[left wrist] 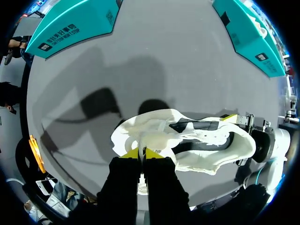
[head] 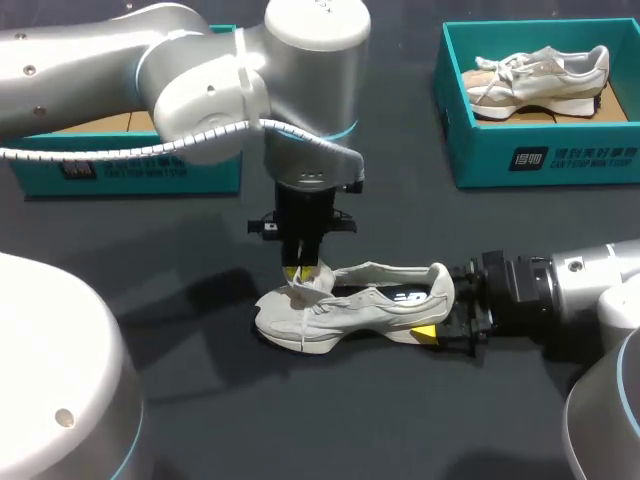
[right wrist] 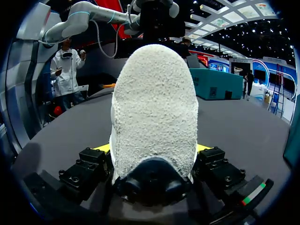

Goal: Take the shoe out of the shoebox, open the shoe tongue, remove and reinsert the insole, then place the shoe into the shoebox

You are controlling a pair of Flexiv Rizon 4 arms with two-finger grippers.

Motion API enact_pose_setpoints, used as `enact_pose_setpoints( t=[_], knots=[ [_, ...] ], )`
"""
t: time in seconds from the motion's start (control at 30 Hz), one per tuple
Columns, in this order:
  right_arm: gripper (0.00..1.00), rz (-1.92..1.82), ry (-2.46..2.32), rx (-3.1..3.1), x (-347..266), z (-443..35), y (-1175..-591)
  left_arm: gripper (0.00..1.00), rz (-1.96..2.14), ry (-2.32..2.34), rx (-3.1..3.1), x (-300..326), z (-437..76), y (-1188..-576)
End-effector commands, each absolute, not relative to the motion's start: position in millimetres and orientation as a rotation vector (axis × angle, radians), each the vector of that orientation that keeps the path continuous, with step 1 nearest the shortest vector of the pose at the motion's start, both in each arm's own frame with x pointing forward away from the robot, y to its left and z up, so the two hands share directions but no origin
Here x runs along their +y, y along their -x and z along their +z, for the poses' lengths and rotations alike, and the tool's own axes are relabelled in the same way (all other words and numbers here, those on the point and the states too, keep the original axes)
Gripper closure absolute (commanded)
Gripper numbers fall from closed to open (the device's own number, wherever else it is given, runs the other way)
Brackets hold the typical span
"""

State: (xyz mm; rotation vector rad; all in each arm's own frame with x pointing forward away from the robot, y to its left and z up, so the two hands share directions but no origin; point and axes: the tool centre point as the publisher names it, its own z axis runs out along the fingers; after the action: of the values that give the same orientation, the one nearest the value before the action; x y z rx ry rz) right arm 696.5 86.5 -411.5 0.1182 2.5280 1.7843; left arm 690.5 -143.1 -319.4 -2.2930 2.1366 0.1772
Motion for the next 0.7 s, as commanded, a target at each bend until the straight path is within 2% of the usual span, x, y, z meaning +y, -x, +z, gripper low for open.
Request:
enact_pose_setpoints(
  t=[0.03, 0.23, 0.37, 0.5, 0.57, 0.7],
  knots=[
    [1.0, 1.78, -0.12, 2.532, 87.5, -412.0, -696.9, 1.0, 0.166, 2.298, 2.145, -136.6, -325.5, -689.9],
    [1.0, 1.78, -0.12, 2.532, 87.5, -412.0, -696.9, 0.99, 0.213, 2.277, 2.143, -133.2, -332.4, -687.8],
    [1.0, 1.78, -0.12, 2.532, 87.5, -412.0, -696.9, 0.85, 0.23, 2.263, 2.146, -132.0, -333.3, -684.9],
    [1.0, 1.78, -0.12, 2.532, 87.5, -412.0, -696.9, 0.65, 0.229, 2.255, 2.147, -129.5, -329.8, -682.9],
    [1.0, 1.78, -0.12, 2.532, 87.5, -412.0, -696.9, 0.6, 0.221, 2.26, 2.153, -127.2, -326.6, -681.4],
    [1.0, 1.78, -0.12, 2.532, 87.5, -412.0, -696.9, 0.57, 0.211, 2.248, 2.162, -124.2, -320.4, -676.4]
  ],
)
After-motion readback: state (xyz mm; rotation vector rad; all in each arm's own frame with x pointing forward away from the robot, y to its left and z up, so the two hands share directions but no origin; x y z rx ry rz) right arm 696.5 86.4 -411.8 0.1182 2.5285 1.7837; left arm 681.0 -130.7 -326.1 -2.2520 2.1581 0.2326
